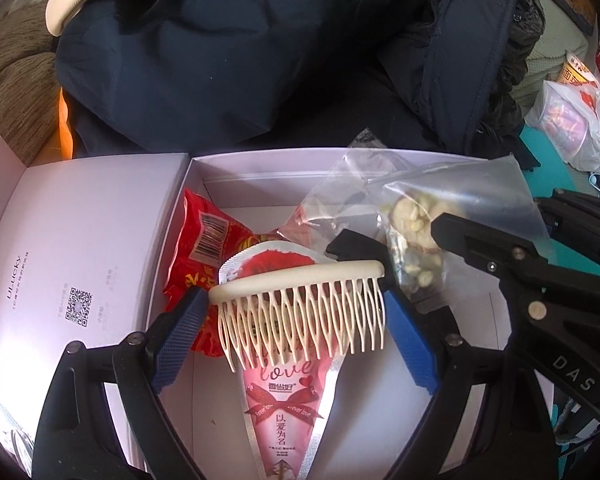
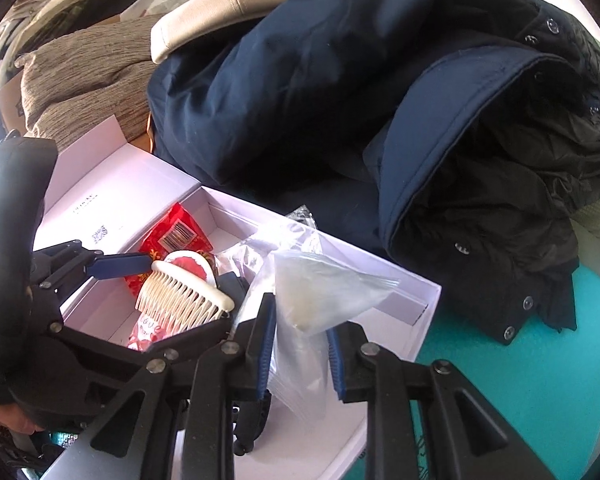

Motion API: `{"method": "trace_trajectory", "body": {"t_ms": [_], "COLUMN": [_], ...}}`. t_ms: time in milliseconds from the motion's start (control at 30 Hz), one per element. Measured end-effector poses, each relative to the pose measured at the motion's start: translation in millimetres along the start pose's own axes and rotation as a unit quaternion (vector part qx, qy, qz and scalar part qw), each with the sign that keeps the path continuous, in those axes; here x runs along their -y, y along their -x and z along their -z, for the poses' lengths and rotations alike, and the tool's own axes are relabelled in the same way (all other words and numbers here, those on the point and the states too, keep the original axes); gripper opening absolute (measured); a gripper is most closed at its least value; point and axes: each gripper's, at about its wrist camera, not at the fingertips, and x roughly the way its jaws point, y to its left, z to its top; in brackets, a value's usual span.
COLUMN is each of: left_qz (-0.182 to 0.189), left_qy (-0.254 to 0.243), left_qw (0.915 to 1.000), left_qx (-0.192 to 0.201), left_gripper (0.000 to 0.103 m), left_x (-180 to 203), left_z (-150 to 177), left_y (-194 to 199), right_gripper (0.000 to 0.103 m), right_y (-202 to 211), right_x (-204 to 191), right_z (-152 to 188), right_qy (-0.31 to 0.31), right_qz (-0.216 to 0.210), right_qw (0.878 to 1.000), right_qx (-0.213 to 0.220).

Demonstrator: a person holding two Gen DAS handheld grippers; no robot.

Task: Organize objects
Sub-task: 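Lower and open the left tool to drop the comb while the right tool drops the bag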

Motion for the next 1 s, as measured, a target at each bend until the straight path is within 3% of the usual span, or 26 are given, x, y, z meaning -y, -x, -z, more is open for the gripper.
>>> {"method": "trace_trajectory", "body": {"t_ms": [267, 400, 533, 700, 1000], "left_qz": [0.004, 0.000, 0.004, 0.006, -0.012], "left_qy": [0.014, 0.012, 0.019, 0.027, 0.035], "left_qw": [0.9999, 0.9999, 0.9998, 0.9996, 0.9993], "left_qx": [-0.006, -0.004, -0.003, 0.005, -0.001], "left_gripper": [0.088, 0.080, 0.080, 0.080, 0.080], "left_x": [0, 2, 2, 1, -2], "left_z": [5, 9, 10, 11, 11], "left_y": [2, 6, 7, 12, 22], "right_gripper": [0.027, 0.036, 0.039, 0.056, 0.061], "right_y": [3, 6, 10, 20, 34], "right_x": [-3, -1, 0, 1, -5], "right_z": [3, 5, 6, 4, -2], "right_qy": [0.004, 0.001, 0.003, 0.006, 0.023], "right_qz": [0.005, 0.011, 0.017, 0.037, 0.046], "right_qw": [1.000, 1.000, 1.000, 0.999, 0.999], "right_qx": [-0.010, -0.016, -0.018, -0.007, 0.007]}}
